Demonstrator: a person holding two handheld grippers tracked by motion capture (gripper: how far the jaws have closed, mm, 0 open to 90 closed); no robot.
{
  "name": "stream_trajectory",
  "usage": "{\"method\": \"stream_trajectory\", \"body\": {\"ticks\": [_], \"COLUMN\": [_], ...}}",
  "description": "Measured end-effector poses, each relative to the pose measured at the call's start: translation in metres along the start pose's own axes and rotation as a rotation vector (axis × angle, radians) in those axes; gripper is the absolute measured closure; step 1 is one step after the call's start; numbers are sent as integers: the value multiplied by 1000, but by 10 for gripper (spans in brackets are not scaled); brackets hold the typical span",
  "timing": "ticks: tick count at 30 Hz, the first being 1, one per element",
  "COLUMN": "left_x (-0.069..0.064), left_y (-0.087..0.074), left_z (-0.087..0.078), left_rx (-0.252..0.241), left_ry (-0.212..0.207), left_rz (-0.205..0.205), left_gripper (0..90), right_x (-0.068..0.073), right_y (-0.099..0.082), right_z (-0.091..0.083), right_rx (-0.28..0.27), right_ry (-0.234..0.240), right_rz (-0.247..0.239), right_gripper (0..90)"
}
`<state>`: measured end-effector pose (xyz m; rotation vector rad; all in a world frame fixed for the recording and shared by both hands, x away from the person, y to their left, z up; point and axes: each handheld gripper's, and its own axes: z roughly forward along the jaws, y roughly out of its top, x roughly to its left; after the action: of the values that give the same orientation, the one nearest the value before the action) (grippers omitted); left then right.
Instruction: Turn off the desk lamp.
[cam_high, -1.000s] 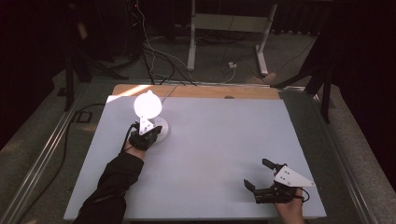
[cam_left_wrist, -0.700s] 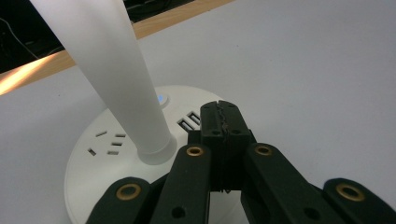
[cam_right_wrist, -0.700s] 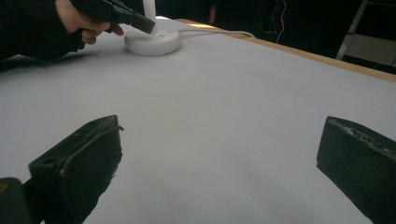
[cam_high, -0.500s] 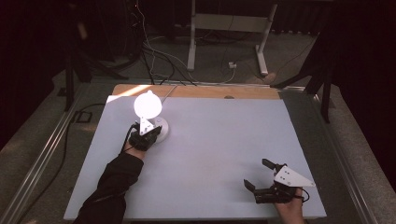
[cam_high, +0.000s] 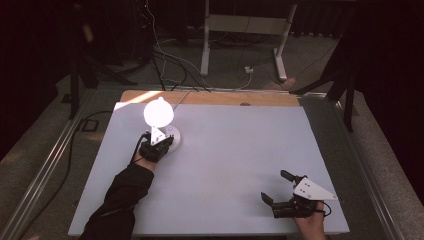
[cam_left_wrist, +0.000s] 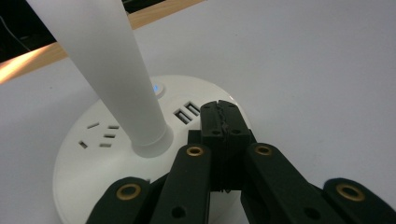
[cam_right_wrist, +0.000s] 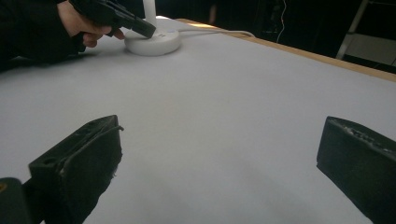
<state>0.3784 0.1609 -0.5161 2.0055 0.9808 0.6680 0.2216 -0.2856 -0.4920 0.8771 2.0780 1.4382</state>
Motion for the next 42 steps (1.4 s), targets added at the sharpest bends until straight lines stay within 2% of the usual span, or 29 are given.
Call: {"method": "stream_trajectory", "body": {"ticks": [7, 9, 11, 13, 19, 22, 23, 24, 26, 28, 30, 32, 35, 36, 40, 42], "left_x": [-1, -1, -3, -3, -4, -5, -5, -6, -6, -8, -9, -9, -11, -12, -13, -14], "left_y": [1, 2, 5, 9, 14, 16, 16, 17, 18, 19, 20, 21, 22, 24, 27, 28], "left_z": [1, 0, -4, -7, -13, -16, -17, -18, -20, -21, -22, -23, -26, -27, -29, -31], "left_rx": [5, 8, -17, -33, -36, -35, -36, -36, -31, -15, -7, -1, 3, 6, 26, 35], "left_ry": [19, 12, -12, -17, -28, -25, -24, -21, -34, -62, -65, -89, -101, -105, -142, -155], "left_rz": [2, -9, -18, -33, -63, -76, -83, -86, -97, -102, -97, -103, -106, -116, -136, -124], "left_gripper": [900, 900, 900, 900, 900, 820, 820, 723, 694, 605, 577, 485, 379, 379, 174, 149], "right_x": [1, 0, 0, 0, 0, 0, 0, 0, 0, 0, 0, 0, -1, -1, 0, 0], "right_y": [0, 0, 0, 0, 0, 0, 0, 0, 0, 0, 0, 0, 0, 0, 0, 0], "right_z": [1, 0, 0, 0, 0, 0, 0, -1, -1, -1, -1, -1, -1, -1, 0, 0], "right_rx": [1, 0, -3, -4, -1, -2, -2, -3, -3, -2, -3, -4, -5, -5, -1, -2], "right_ry": [1, 1, 0, -2, 0, -1, -1, -1, -1, -1, -1, 0, 0, 0, -1, -1], "right_rz": [-2, -1, -1, 0, -2, 0, 0, 0, -1, -1, 0, 1, 1, 1, 0, 1], "right_gripper": [0, 0, 0, 0, 0, 0, 0, 0, 0, 0, 0, 0, 0, 0, 0, 0]}}
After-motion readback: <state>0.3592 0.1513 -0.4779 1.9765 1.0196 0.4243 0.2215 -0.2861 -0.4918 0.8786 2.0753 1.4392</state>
